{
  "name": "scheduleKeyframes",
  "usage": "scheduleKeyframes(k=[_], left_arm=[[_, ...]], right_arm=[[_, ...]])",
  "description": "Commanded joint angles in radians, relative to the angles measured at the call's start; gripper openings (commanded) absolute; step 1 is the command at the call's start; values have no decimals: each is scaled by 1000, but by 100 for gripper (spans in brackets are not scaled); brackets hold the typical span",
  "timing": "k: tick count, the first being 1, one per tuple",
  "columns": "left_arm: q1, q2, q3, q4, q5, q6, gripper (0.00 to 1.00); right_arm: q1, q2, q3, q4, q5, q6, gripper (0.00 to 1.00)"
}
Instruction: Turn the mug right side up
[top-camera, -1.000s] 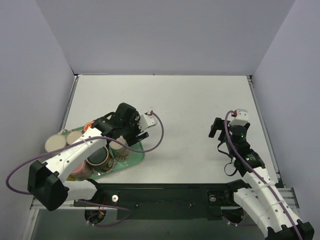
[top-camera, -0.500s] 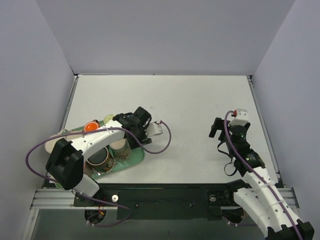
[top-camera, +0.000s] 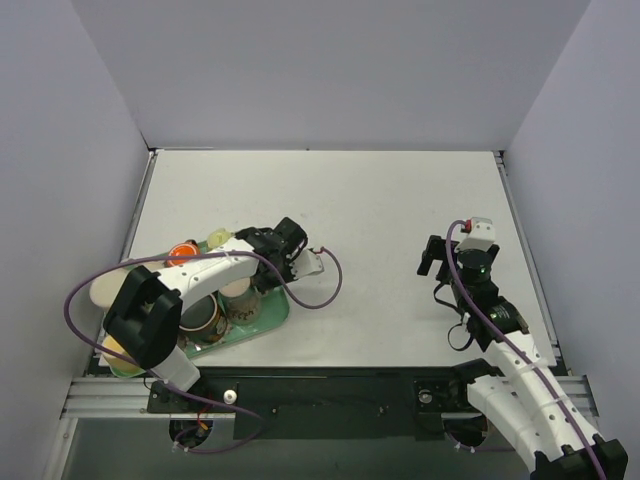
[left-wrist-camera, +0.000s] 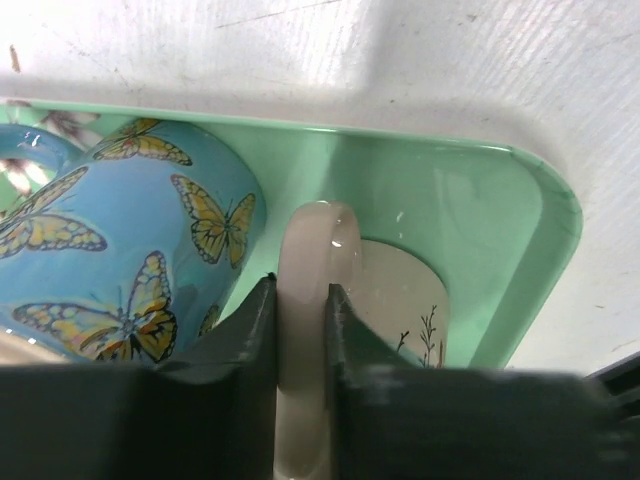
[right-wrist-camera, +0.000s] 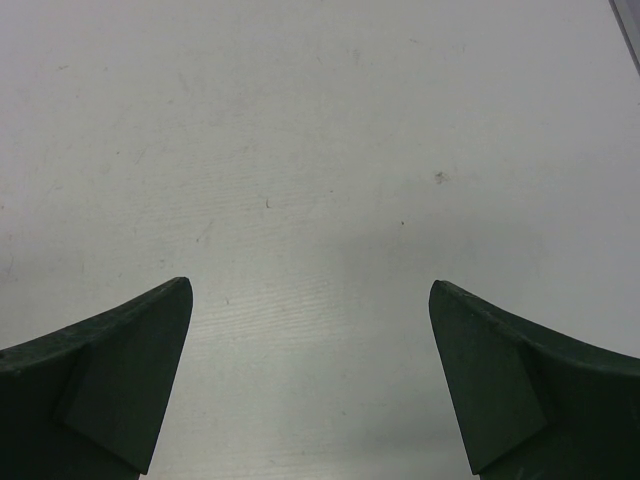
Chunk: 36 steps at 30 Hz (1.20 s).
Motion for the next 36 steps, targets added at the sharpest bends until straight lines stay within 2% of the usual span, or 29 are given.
scheduleKeyframes(k=[1,2,8,11,13,15,18,21,24,27,30,32,34,35,36], left_arm=[[-1,-22,41,-30,34,-15,9],[-1,-26,56,-42,54,-20,0],[-1,-93,137,-82,103,-58,0],[37,-160,214,-30,123,-122,0],[77,-187,304,-39,196,-184,0],[117,-201,400,-76,305,-251,0],[167,-239,499,-91,502,-343,0],[187,-285,524,-58,612,-397,0],[183,-330,521,-32,650,-435,0],[172,-359,505,1,652,-441,0],[167,-368,492,4,641,-434,0],[166,-371,484,4,643,-434,0],[166,-377,479,19,664,-448,0],[164,-382,481,33,689,-452,0],[164,-385,481,51,696,-457,0]], right_arm=[[4,3,20,11,24,-4,100],[2,2,21,11,20,-2,100],[2,-6,73,-67,-50,41,100],[15,-3,130,-77,-244,119,99],[54,6,148,-28,-335,179,99],[129,22,170,31,-372,214,99],[319,54,199,168,-421,233,98],[459,143,225,305,-441,240,98],[574,232,314,373,-463,219,96],[634,319,400,338,-443,170,92],[660,341,428,364,-450,126,91],[680,349,420,409,-443,107,88],[693,381,425,449,-443,127,78],[696,420,449,456,-472,139,67],[694,442,463,453,-489,157,60]])
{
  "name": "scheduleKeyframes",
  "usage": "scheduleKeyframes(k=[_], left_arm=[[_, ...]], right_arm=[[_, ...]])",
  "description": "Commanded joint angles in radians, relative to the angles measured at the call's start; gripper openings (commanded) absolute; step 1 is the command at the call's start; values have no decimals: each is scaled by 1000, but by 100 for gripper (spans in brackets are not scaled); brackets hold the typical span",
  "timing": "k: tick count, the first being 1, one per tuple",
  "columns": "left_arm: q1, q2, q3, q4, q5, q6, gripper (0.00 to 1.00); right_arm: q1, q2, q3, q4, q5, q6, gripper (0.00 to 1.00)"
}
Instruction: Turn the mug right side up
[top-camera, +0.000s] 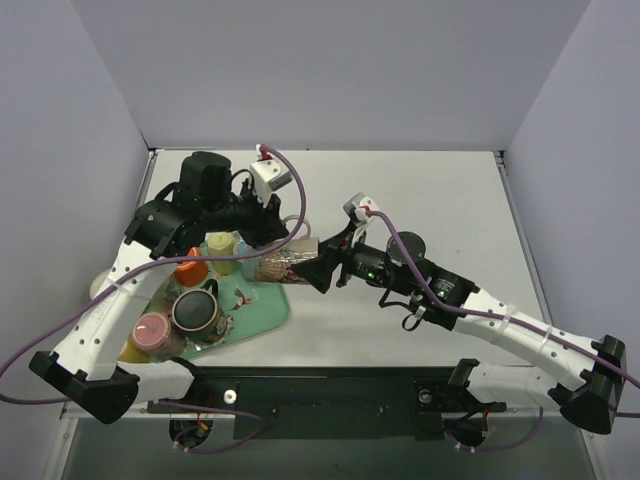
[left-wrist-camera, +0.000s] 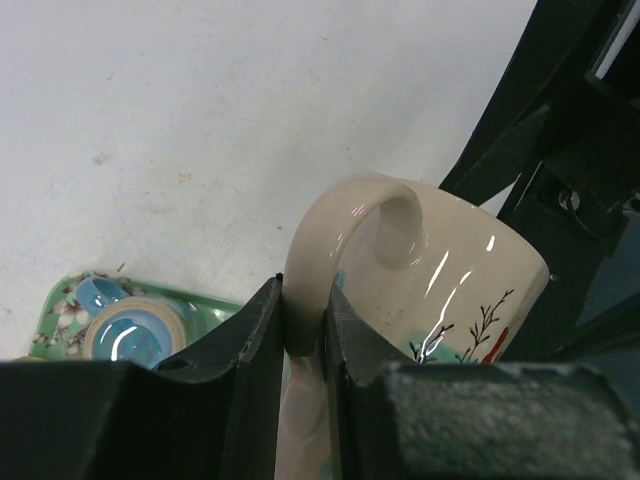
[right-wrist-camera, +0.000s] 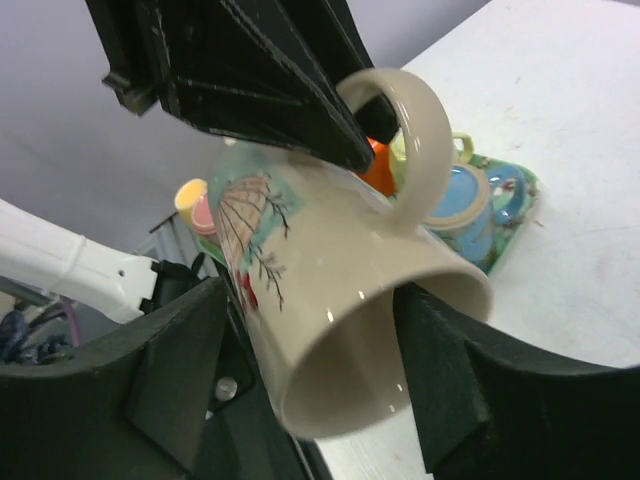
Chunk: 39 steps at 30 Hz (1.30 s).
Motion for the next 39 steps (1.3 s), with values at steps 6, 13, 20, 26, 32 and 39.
scheduleKeyframes(k=[6,13,20,26,32,39], left_arm=[[2,-55,-28,176,58,-59,0],[19,-9,-53,130,-246,4,85],[19,18,-137,113,-394,132,88],[18,33,-172,30,-432,188,88],[18,36,-223,19,-469,192,88],[21,21,-260,-13,-473,209,88]], right_arm=[[16,119,122,49,-29,20,0],[-120,113,353,-686,578,-97,0],[-570,214,285,-873,611,-109,0],[-790,358,238,-864,540,-125,0],[-878,469,209,-805,440,-119,0],[-927,453,157,-775,413,-108,19]])
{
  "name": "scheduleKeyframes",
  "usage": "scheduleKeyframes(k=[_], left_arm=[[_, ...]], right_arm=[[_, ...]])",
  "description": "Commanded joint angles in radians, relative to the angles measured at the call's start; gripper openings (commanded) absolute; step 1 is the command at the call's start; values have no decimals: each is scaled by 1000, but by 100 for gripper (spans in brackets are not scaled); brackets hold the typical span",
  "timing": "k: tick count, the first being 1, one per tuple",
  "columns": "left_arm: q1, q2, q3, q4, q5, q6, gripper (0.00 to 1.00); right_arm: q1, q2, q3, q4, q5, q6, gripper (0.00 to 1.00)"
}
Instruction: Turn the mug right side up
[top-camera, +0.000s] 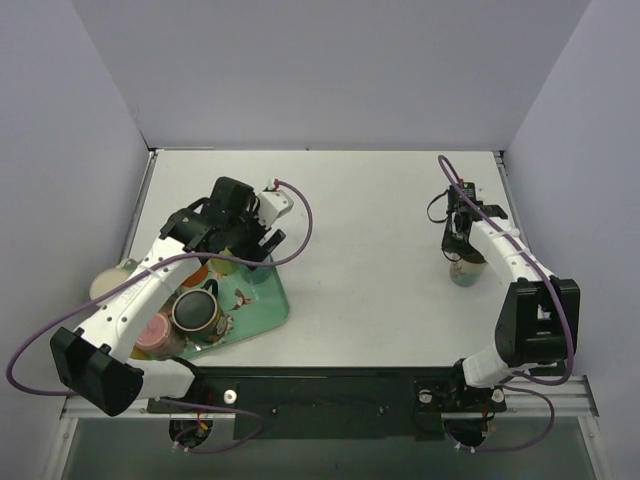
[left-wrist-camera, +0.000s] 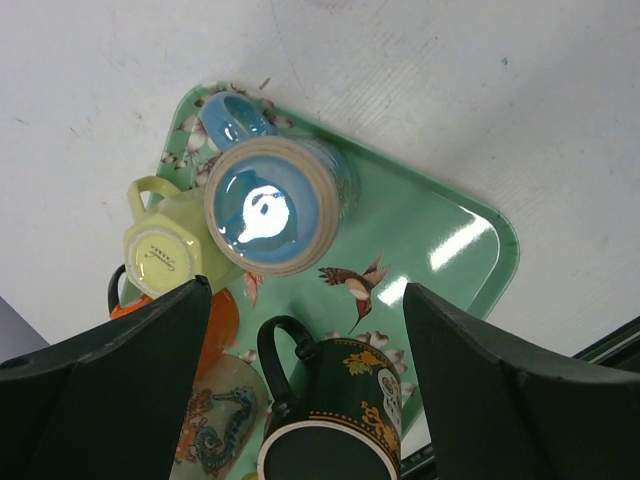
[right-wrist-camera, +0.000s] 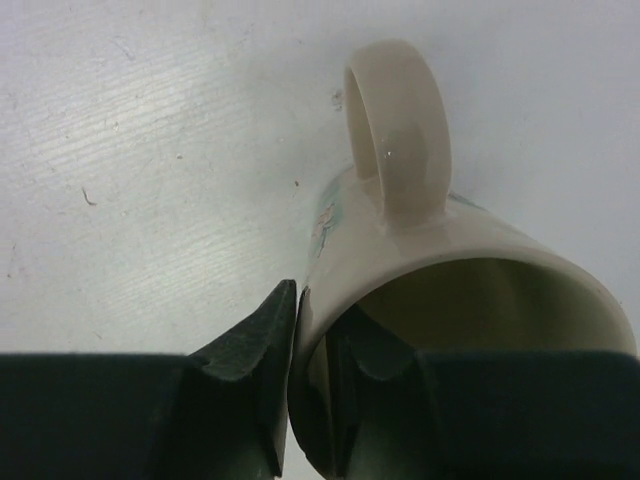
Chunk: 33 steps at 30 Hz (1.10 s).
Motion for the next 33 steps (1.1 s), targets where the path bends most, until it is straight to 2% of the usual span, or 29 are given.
scheduleKeyframes(k=[1,2,3,4,8,11,12,14,17,20,25,30,33], left_arm=[[8,-21,-3,-48,-17,22,89],[9,-22,-2,-64,-17,27,89],[15,-19,-2,-96,-15,30,89],[20,-19,-2,-113,-8,41,89],[60,-11,-32,-200,0,85,90],[84,-5,-74,-236,-46,113,90],[95,-2,-98,-231,-54,114,88],[123,4,-135,-224,-64,134,84],[173,27,-181,-214,-41,175,83],[228,102,-195,-217,-63,176,79],[247,191,-230,-198,-58,168,77],[230,222,-212,-283,153,192,66],[181,193,-209,-314,213,222,62]], right_arm=[[-35,-37,-47,17,-20,2,28],[-36,-51,-45,11,-18,-3,44],[-33,-71,-45,5,-18,-4,49],[-33,-84,-39,-10,-14,-6,58],[-24,-164,-7,-70,20,-10,74],[16,-241,15,-101,46,-18,77],[27,-256,21,-105,60,-24,82],[54,-288,22,-113,60,-29,82],[89,-319,26,-130,64,-32,82],[100,-342,15,-136,80,-44,82],[108,-362,-1,-135,112,-59,82],[114,-364,3,-135,114,-64,81],[114,-373,1,-130,111,-65,81]])
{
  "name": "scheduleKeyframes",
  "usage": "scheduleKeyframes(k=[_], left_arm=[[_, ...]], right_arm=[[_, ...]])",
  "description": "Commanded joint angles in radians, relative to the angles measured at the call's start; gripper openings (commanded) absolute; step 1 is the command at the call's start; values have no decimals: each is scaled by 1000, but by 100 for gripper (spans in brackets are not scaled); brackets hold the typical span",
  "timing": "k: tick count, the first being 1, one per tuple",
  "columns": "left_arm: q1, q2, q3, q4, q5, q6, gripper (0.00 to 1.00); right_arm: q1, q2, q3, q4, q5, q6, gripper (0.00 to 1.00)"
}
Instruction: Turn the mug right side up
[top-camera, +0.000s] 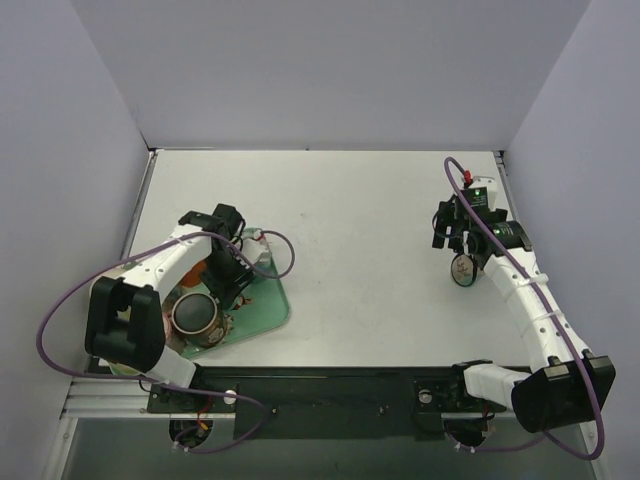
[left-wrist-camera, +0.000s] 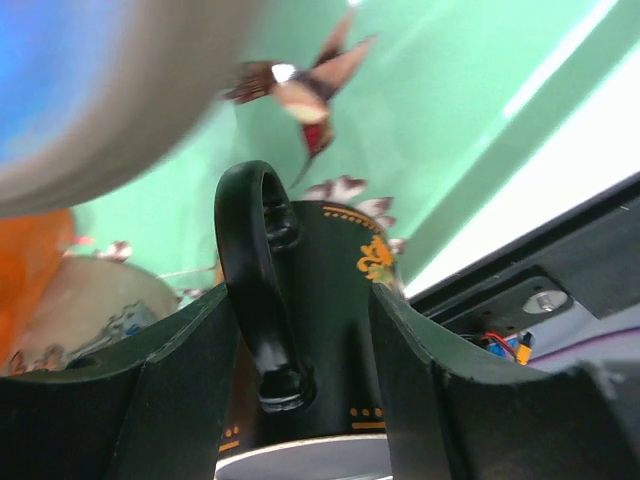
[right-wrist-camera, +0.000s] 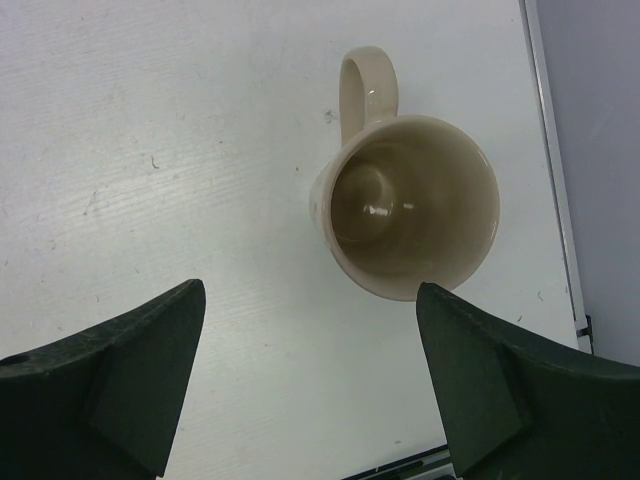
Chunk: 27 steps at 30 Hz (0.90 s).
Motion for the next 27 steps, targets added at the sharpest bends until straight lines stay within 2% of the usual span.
scheduleKeyframes(k=[1,4,10,14,16,17,18,19,25,27], left_arm=[[-62,-42,23,-110,190,65,62],[-101,-59,28,-122,174,68,61],[-140,-58,-47,11,-21,102,64],[-191,-50,-113,96,-101,114,64],[-213,-48,-135,140,-139,108,55],[-220,-50,-138,149,-148,102,37],[-220,-50,-133,153,-150,97,26],[-222,-58,-120,145,-142,90,0],[-222,-162,-5,-11,17,91,0],[-217,-209,54,-57,65,91,0]], right_arm=[[7,-34,-2,-28,37,-16,81],[7,-38,-4,-22,35,-19,81],[5,-46,-15,-2,-7,-28,81],[7,-55,-16,-2,-17,-30,81],[7,-64,-16,4,-29,-30,81],[7,-66,-18,4,-35,-30,81],[7,-74,-19,4,-37,-30,81],[8,-77,-21,4,-41,-27,81],[31,-136,-16,2,-61,-25,81],[51,-166,-10,8,-131,-32,81]])
